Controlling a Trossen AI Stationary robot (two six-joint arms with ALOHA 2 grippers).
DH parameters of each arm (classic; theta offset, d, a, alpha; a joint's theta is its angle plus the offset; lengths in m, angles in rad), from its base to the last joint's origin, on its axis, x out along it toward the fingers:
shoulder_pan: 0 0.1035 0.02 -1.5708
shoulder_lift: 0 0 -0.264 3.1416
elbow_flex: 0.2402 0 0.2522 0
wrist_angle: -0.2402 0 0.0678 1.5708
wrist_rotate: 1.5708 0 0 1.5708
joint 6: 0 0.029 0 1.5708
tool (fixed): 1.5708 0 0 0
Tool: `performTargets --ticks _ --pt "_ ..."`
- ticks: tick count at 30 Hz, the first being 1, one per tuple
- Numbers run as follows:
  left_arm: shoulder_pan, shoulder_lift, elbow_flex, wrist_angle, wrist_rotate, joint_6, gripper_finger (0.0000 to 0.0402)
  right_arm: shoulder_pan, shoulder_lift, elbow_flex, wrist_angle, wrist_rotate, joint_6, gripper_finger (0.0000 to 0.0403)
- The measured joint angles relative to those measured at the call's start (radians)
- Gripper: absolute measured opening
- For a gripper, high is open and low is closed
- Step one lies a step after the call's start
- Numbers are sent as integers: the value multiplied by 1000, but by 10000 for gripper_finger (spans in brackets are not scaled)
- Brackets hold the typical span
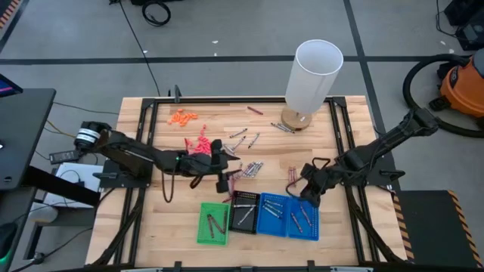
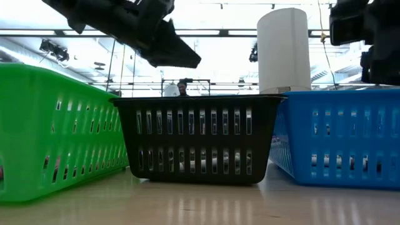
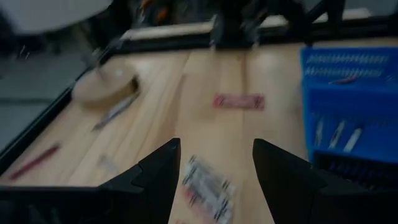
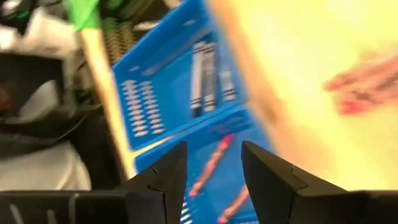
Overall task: Sort crayons
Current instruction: Put the red crayon into the green bin
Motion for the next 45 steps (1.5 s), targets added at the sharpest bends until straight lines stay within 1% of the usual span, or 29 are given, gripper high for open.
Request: performTargets --ticks 3,6,9,12,15,19,21,24,26,29,33,35,37,41,45 --pt "13 -29 2 -87 -1 -57 213 -39 -3 30 -119 58 23 159" --pt "29 -33 2 -100 -1 -100 213 -85 23 54 -230 142 30 159" --pt "48 -26 2 -107 8 -141 213 -148 75 61 -272 197 33 159" --pt "70 -24 2 -154 30 -194 213 -206 138 61 -291 200 1 159" --pt "100 -24 2 -274 49 -267 213 -242 175 61 -270 178 -54 159" --pt "142 -23 2 -429 146 -392 213 -258 185 61 -258 177 -108 159" --pt "145 -23 2 -506 199 -394 213 -273 182 61 -252 200 -142 159" --pt "133 -23 1 -580 215 -269 209 -310 177 61 -214 201 -204 159" --pt "130 -23 1 -573 215 -174 203 -325 176 61 -178 177 -232 159" --pt "135 -23 1 -567 223 -95 193 -336 182 61 -169 154 -262 159" --pt "170 -7 3 -550 324 -8 173 -348 194 61 -146 156 -307 159" --pt "188 20 16 -561 354 35 163 -358 202 61 -130 156 -332 159" --pt "200 58 43 -566 374 78 157 -368 206 61 -126 156 -355 159" --pt "207 121 137 -681 387 162 153 -387 206 61 -127 174 -398 159" --pt "207 180 237 -810 473 252 153 -402 206 61 -119 181 -430 159"
